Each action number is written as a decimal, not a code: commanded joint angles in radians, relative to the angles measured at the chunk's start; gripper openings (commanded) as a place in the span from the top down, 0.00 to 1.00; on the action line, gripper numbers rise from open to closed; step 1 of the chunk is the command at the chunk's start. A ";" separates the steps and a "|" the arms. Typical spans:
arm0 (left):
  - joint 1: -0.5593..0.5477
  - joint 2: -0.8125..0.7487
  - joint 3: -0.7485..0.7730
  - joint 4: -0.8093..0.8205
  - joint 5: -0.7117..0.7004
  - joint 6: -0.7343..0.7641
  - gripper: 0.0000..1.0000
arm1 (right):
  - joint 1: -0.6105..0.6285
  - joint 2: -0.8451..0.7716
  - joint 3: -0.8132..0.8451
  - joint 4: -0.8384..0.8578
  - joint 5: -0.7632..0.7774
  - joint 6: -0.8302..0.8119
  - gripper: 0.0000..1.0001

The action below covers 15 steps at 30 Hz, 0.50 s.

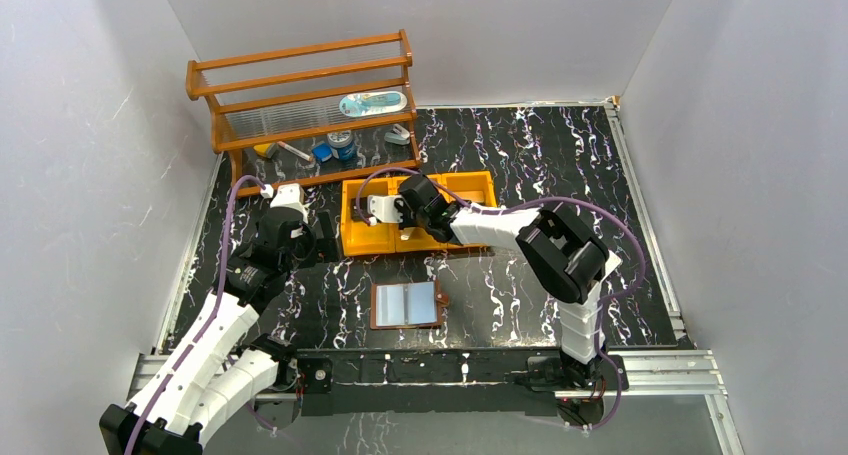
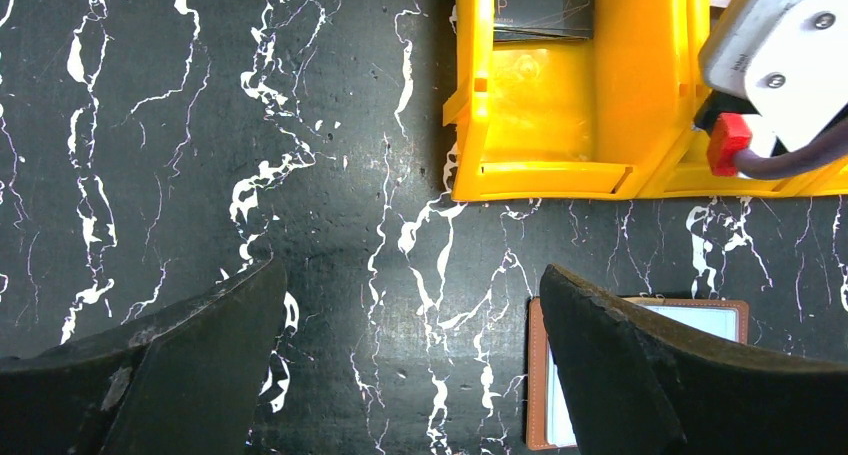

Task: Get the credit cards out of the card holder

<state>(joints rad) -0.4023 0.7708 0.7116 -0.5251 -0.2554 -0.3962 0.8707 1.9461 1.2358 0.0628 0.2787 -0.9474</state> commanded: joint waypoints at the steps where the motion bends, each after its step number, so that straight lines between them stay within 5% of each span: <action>1: 0.003 -0.003 0.021 -0.011 -0.024 0.015 0.02 | -0.003 0.024 0.060 0.035 0.024 -0.022 0.97; 15: 0.003 0.007 0.022 -0.011 -0.022 0.022 0.02 | -0.003 -0.013 0.044 0.014 0.009 -0.017 0.97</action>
<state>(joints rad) -0.4023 0.7784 0.7116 -0.5251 -0.2554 -0.3859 0.8707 1.9686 1.2549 0.0605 0.2935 -0.9649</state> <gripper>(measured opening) 0.983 0.063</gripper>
